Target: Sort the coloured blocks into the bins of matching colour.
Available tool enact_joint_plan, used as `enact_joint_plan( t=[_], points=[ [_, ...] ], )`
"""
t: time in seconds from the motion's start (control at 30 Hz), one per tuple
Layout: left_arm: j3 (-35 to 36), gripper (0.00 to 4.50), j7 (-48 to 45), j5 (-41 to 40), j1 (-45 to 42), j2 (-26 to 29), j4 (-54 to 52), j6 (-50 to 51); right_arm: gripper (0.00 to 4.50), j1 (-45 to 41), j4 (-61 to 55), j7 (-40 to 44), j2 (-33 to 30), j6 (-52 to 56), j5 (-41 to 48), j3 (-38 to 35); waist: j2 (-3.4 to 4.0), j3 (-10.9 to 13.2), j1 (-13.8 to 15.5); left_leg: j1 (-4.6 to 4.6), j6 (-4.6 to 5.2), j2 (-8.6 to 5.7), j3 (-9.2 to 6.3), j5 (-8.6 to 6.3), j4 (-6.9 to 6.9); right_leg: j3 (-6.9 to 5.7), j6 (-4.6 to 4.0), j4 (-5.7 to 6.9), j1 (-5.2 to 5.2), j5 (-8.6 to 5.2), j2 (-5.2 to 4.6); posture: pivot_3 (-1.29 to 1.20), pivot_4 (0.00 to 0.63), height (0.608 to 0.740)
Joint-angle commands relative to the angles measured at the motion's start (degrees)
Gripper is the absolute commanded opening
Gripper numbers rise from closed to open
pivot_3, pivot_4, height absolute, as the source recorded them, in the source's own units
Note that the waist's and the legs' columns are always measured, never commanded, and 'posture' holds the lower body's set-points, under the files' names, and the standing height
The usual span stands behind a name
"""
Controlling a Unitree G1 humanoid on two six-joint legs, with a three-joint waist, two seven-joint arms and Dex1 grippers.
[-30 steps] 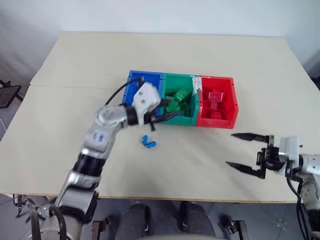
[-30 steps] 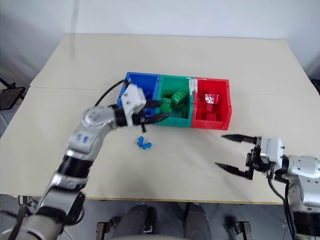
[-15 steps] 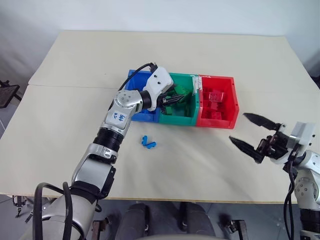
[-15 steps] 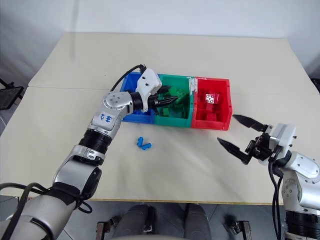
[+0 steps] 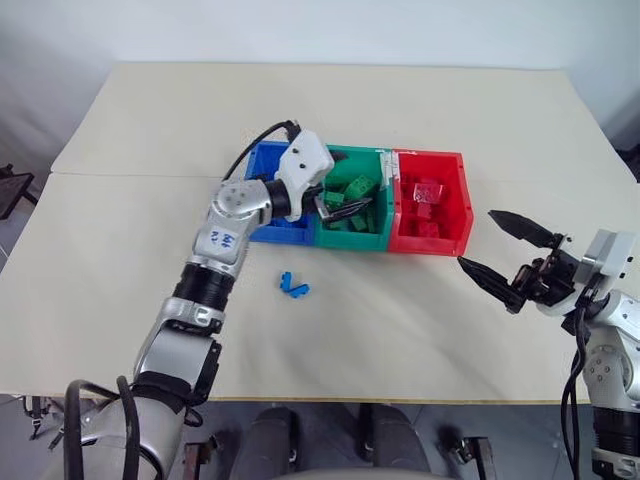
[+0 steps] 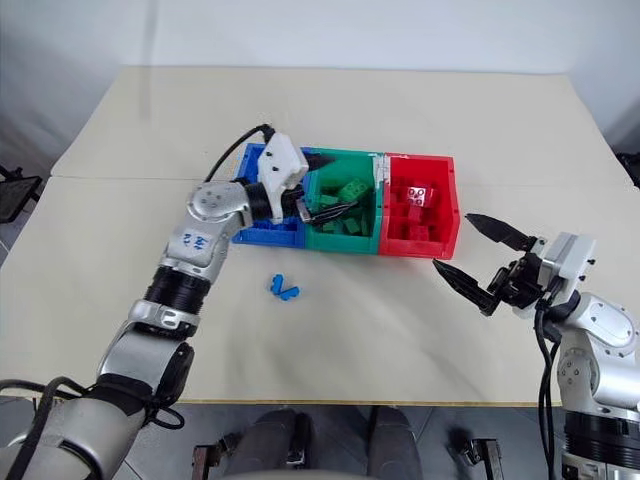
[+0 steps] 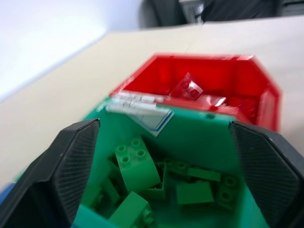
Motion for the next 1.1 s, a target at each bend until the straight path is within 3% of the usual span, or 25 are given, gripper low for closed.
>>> enact_joint_plan(
  t=[0.03, 0.2, 0.4, 0.6, 0.77, 0.97, 1.1],
  points=[
    [3.77, 4.48, -5.29, -4.98, 7.09, 5.97, -11.77, 1.01, 4.5, -1.96, 0.08, 2.18, -0.07, 0.25, 0.74, 0.89, 0.0, 0.0, -0.35, 0.0, 0.0, 0.03, -0.01, 0.0, -0.01, 0.0, 0.0, 0.0, 0.0, 0.0, 0.0, 0.0, 0.15, 0.74],
    [10.65, 4.48, -13.5, -10.58, 24.57, 16.76, -20.55, -1.86, 4.5, -4.65, 1.96, 5.27, 0.13, 0.39, 0.24, 3.16, 0.0, 0.0, -0.92, 0.04, 0.0, 0.18, -0.04, 0.0, 0.0, 0.04, -0.01, 0.03, 0.02, 0.0, -0.03, 0.0, 0.15, 0.74],
    [22.71, 4.48, -7.92, -13.5, 40.03, 19.7, -22.94, -0.66, 4.5, -6.25, 5.0, 11.79, -1.2, -0.5, -1.61, 6.01, 0.0, 0.0, -0.3, 0.05, 0.01, 0.16, -0.17, -0.02, 0.01, 0.01, -0.03, 0.05, 0.06, -0.01, -0.16, 0.0, 0.15, 0.74],
    [27.26, 4.48, -8.41, -13.65, 49.4, 21.66, -23.74, -1.6, 4.5, -6.8, 7.27, 16.28, -3.47, -0.55, -3.01, 7.12, 0.0, 0.0, -0.85, 0.06, -0.04, 0.17, -0.17, -0.11, -0.07, 0.0, -0.06, -0.02, 0.04, -0.02, -0.21, 0.0, 0.15, 0.74],
    [24.65, 4.48, -8.73, -12.26, 51.68, 23.24, -26.29, 0.15, 4.5, -7.16, 8.54, 17.49, -3.97, -0.42, -3.21, 6.77, 0.0, 0.0, -0.76, 0.08, -0.1, 0.25, -0.15, -0.14, -0.11, -0.03, -0.13, -0.02, 0.0, -0.05, -0.16, 0.0, 0.15, 0.74],
    [14.78, 4.48, 4.7, -6.31, 42.53, 17.28, -33.48, 9.55, 4.5, -4.94, 6.34, 16.34, -4.58, 0.34, -3.07, 5.48, 0.0, 0.0, -0.27, 0.08, -0.1, 0.15, -0.18, -0.15, -0.11, -0.03, -0.11, 0.01, 0.04, -0.04, -0.25, 0.0, 0.15, 0.74],
    [8.9, 4.48, 7.97, -6.27, 39.64, 13.89, -38.53, 16.34, 4.5, -3.26, 4.15, 15.19, -4.87, 1.1, -2.72, 4.76, -0.01, 0.0, -0.73, 0.09, -0.1, 0.18, -0.1, -0.15, -0.18, -0.01, -0.11, -0.01, 0.01, -0.04, -0.13, 0.0, 0.15, 0.74]
  ],
)
